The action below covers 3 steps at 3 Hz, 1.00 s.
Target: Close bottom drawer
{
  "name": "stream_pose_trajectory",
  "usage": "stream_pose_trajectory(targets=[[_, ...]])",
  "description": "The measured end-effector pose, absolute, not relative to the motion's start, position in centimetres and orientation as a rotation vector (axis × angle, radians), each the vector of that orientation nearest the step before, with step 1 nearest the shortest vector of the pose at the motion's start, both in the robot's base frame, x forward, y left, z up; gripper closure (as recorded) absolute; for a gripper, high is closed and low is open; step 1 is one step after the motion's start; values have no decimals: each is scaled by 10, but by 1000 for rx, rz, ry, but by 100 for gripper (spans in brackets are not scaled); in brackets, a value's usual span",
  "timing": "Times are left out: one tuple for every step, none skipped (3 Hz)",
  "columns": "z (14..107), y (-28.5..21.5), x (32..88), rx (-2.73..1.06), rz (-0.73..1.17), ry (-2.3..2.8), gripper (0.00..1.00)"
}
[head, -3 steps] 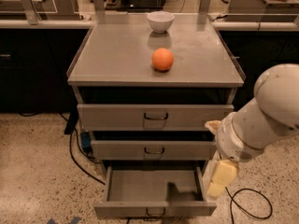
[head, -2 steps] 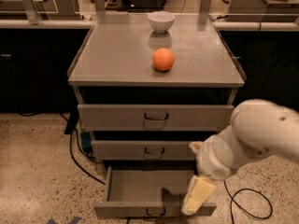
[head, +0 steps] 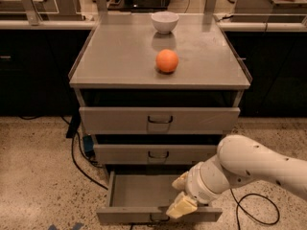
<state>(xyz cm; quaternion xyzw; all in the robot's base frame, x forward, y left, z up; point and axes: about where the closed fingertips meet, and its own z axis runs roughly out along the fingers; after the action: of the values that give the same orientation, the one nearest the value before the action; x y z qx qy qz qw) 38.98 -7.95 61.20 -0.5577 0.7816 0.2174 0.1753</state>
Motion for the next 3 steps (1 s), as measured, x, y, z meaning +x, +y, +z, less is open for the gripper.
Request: stream_pose_trajectory(targets=[[615,-80,389,-1588,611,2214,66],[615,-80,389,-1588,610,2214,89],[591,-75,393,-1597,537,2230,100]])
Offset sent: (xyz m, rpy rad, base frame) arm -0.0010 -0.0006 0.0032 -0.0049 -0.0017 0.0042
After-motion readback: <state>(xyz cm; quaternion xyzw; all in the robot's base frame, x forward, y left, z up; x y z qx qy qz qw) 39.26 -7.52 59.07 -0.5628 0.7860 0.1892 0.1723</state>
